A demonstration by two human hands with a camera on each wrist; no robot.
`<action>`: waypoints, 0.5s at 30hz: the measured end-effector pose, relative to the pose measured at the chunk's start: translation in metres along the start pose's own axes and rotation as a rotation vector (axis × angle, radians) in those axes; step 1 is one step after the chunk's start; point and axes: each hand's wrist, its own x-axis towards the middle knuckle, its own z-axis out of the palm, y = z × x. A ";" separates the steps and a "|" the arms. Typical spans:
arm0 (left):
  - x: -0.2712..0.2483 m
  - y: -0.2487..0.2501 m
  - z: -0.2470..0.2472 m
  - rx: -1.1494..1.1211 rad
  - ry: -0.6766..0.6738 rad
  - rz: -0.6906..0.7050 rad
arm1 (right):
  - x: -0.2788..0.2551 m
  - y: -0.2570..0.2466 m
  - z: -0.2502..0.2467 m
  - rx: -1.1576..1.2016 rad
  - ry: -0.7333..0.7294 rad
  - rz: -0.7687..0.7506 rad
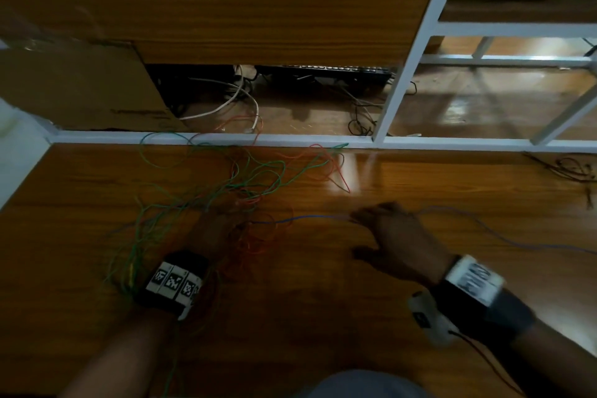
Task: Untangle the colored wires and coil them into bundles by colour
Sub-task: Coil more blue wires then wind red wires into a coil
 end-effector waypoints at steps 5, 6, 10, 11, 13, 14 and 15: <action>0.005 -0.001 0.007 0.028 -0.053 0.049 | 0.073 -0.098 0.007 0.086 0.064 -0.204; 0.005 0.002 0.004 0.045 -0.022 0.066 | 0.082 -0.112 0.005 0.047 0.017 -0.210; -0.005 -0.001 -0.007 -0.009 0.024 0.084 | 0.095 -0.132 -0.009 -0.090 0.013 -0.220; -0.008 -0.002 -0.008 -0.006 0.085 0.109 | 0.093 -0.131 -0.013 -0.094 0.067 -0.244; -0.007 -0.015 -0.009 -0.079 0.238 0.048 | 0.085 -0.130 -0.023 -0.055 0.192 -0.289; -0.006 -0.020 -0.012 -0.154 0.234 -0.019 | 0.080 -0.128 -0.030 -0.031 0.220 -0.285; -0.007 -0.024 -0.016 -0.185 0.241 -0.042 | 0.075 -0.125 -0.036 -0.018 0.250 -0.281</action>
